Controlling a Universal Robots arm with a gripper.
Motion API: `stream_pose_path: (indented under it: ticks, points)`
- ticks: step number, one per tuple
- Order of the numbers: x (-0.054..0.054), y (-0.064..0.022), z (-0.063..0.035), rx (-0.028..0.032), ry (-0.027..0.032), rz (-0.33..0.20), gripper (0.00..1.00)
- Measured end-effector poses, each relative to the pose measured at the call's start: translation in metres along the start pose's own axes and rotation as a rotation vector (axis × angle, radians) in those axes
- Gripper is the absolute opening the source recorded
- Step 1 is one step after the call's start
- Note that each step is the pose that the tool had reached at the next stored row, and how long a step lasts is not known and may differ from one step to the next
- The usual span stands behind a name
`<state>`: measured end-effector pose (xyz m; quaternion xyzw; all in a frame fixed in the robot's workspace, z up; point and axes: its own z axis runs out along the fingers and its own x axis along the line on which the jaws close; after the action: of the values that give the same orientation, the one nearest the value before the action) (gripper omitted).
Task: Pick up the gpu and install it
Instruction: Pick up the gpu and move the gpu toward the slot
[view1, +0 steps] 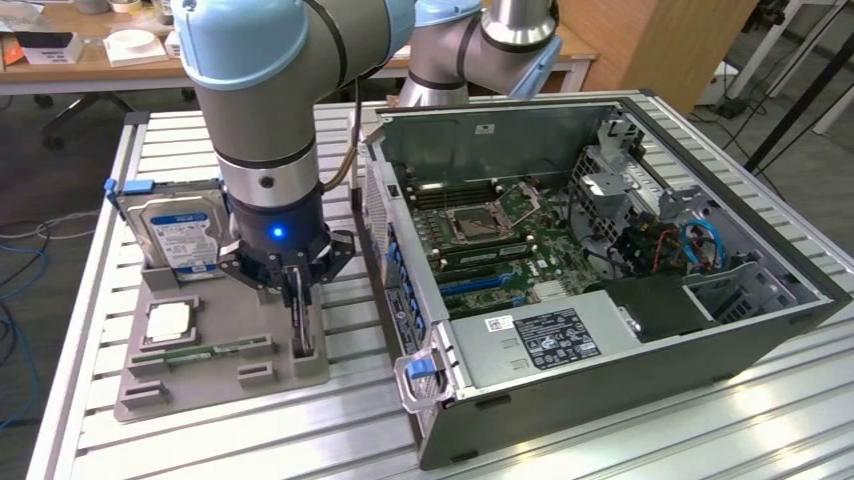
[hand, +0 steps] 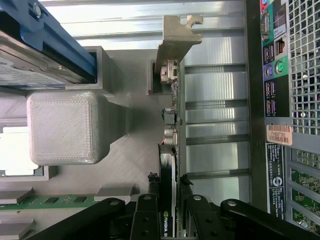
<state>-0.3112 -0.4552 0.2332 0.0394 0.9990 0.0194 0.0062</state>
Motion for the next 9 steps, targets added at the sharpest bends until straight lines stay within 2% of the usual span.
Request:
stream_pose_path:
  ticks: [9]
  points:
    - [0.0000, 0.0001, -0.0016, 0.0000, 0.0001, 0.000, 0.26]
